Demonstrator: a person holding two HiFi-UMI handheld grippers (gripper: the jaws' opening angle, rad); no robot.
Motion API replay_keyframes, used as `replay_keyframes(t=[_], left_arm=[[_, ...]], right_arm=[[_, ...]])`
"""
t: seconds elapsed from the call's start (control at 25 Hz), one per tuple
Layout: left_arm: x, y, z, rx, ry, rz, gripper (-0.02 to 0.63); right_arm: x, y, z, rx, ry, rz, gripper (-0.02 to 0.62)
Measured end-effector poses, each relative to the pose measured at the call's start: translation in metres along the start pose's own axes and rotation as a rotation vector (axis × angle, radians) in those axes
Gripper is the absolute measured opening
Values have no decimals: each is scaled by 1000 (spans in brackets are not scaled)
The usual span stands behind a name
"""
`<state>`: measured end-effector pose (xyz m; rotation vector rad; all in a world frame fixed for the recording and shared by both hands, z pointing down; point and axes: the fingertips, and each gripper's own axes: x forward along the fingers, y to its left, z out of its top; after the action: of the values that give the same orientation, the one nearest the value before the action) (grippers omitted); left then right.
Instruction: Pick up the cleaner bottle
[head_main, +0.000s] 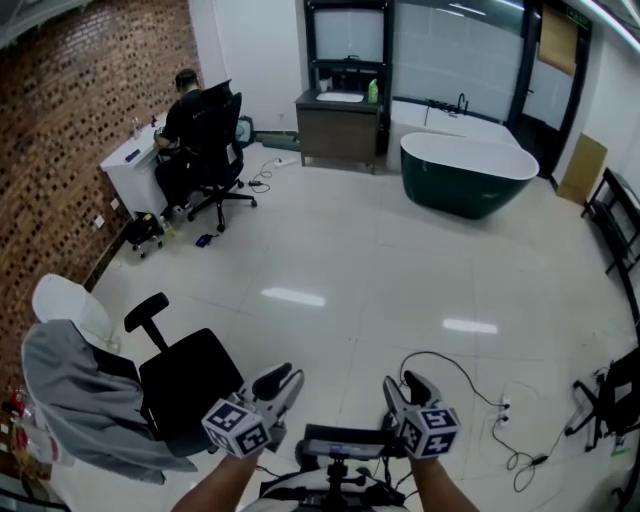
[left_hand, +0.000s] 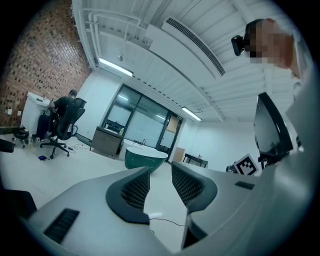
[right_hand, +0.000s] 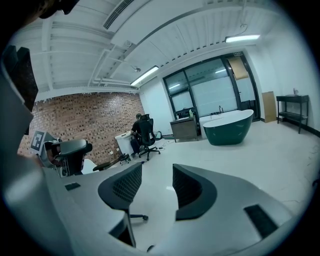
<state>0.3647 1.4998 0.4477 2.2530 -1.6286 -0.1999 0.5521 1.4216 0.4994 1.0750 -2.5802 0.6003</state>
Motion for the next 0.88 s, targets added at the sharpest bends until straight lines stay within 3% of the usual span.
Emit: replay_keyframes(t=[0.48, 0.88], left_arm=[[-6, 62, 22, 8, 26, -51, 128], [39, 80, 29, -6, 31, -53, 128]], right_arm=[[55, 45, 16, -22, -4, -46, 199], [95, 11, 36, -55, -1, -41, 199]])
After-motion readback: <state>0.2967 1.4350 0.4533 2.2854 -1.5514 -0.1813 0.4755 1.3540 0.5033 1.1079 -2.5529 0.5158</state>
